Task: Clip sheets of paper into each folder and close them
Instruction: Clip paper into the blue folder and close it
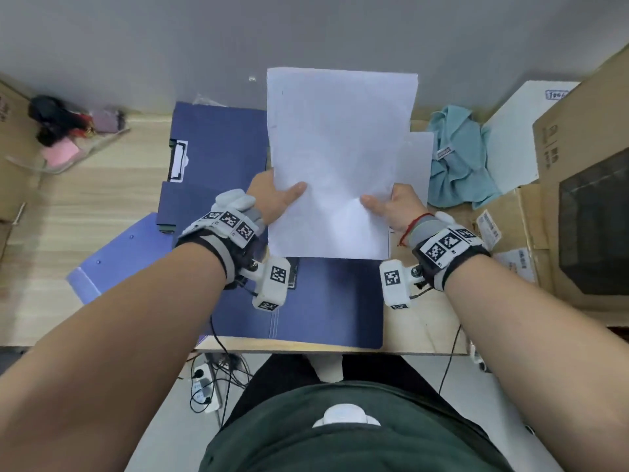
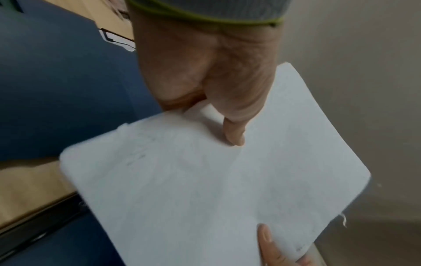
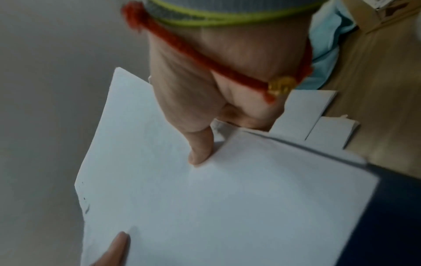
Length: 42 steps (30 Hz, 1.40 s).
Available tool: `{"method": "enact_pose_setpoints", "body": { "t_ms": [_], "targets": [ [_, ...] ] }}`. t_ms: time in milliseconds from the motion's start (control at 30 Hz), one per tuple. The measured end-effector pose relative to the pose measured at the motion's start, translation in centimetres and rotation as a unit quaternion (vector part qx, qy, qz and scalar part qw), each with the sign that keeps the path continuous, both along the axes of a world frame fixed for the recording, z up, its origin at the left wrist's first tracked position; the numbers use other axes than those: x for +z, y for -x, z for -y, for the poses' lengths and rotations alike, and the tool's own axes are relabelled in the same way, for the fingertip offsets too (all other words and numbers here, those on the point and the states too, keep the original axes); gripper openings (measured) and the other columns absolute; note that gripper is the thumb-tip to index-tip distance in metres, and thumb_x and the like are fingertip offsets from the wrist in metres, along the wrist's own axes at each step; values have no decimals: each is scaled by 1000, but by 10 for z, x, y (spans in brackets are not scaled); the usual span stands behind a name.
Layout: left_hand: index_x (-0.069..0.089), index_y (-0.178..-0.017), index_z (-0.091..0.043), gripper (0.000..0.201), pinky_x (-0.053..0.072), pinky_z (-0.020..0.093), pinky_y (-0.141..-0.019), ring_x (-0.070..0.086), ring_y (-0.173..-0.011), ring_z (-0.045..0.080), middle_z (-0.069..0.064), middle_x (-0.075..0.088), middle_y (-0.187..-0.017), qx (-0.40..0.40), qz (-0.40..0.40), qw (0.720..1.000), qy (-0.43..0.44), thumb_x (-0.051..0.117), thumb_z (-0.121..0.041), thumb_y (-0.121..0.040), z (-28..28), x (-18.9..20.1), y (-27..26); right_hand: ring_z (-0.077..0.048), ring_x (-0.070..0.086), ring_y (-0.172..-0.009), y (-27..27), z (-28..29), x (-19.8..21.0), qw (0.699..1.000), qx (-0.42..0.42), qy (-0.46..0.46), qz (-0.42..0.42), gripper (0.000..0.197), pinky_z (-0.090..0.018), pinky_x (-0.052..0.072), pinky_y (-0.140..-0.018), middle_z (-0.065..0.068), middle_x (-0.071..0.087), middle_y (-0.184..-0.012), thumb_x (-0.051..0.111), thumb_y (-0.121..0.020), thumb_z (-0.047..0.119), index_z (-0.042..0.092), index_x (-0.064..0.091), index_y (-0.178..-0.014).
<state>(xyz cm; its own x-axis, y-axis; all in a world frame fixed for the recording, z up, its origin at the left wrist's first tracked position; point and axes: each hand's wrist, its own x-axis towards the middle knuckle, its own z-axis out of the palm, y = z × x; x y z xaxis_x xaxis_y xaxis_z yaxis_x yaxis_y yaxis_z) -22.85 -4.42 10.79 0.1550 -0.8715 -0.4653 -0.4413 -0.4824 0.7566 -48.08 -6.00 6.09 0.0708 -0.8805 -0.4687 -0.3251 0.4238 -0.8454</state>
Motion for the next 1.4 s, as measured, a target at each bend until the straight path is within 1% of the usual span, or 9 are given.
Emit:
{"method": "enact_pose_setpoints", "body": {
  "t_ms": [133,300,533,667,800,967,1167,1267,1400],
  "targets": [
    [66,-116,-5,39,54,46,-94,68,-103,30,11,70,-113,-12,0,1000,3,72,-30,-87,-12,4,-14,3,61,-53,-25,-21,8,999,-17,-12,27,8,-16,49,-55,14,67,-63,71,-88,13,14,66,-82],
    [66,-117,-7,37,53,48,-95,67,-103,30,11,71,-113,-58,-23,998,-30,72,-30,-88,-29,-15,-35,-14,70,-84,-46,-58,-4,996,-63,-48,45,12,-31,57,-85,1,73,-96,73,-87,21,16,70,-98],
    [66,-115,-5,43,52,51,-96,67,-105,33,13,70,-115,-47,-52,995,-67,71,-37,-88,-52,-35,-44,-21,71,-99,-54,-85,-31,991,-73,-113,-16,66,-46,54,-95,1,75,-105,76,-57,62,16,70,-105],
    [65,-116,-8,40,53,47,-95,67,-104,29,9,70,-114,-40,-40,997,-56,73,-34,-86,-57,-37,-43,-21,70,-102,-66,-83,-19,990,-62,-127,14,52,-45,53,-98,-1,74,-107,79,-71,46,13,71,-110],
    [66,-115,-7,44,54,48,-94,68,-101,27,8,71,-111,-39,-45,996,-61,76,-37,-83,-61,-43,-44,-14,65,-87,-63,-71,-12,988,-46,-143,-30,35,-27,51,-79,5,69,-96,73,-82,47,16,65,-97],
    [68,-109,-4,45,56,44,-91,69,-97,28,10,72,-108,-25,-35,996,-84,76,-40,-83,-71,-59,-26,-16,58,-104,-47,-70,-29,983,-36,-171,-64,55,-29,44,-92,6,60,-114,69,-85,50,12,54,-122],
    [74,-88,-5,25,61,33,-75,72,-76,22,9,75,-92,-40,-22,985,-164,78,-29,-83,-82,-83,-27,-24,43,-137,-26,-88,-40,970,-46,-212,-109,104,-37,35,-113,-4,44,-149,70,-72,66,6,34,-149],
    [73,-89,-5,8,59,22,-66,68,-60,12,15,73,-87,-11,-55,977,-208,76,-9,-84,-89,-94,-32,-23,43,-134,-8,-101,-54,961,-72,-228,-140,79,-26,33,-101,1,46,-140,66,-89,46,1,35,-146],
    [72,-93,-5,15,48,13,-47,53,-40,5,2,65,-57,-47,16,975,-216,75,-16,-84,-87,-107,-38,-27,39,-139,6,-116,-66,953,-93,-239,-163,83,-28,35,-93,-10,38,-153,64,-89,47,1,29,-149]
  ]
}}
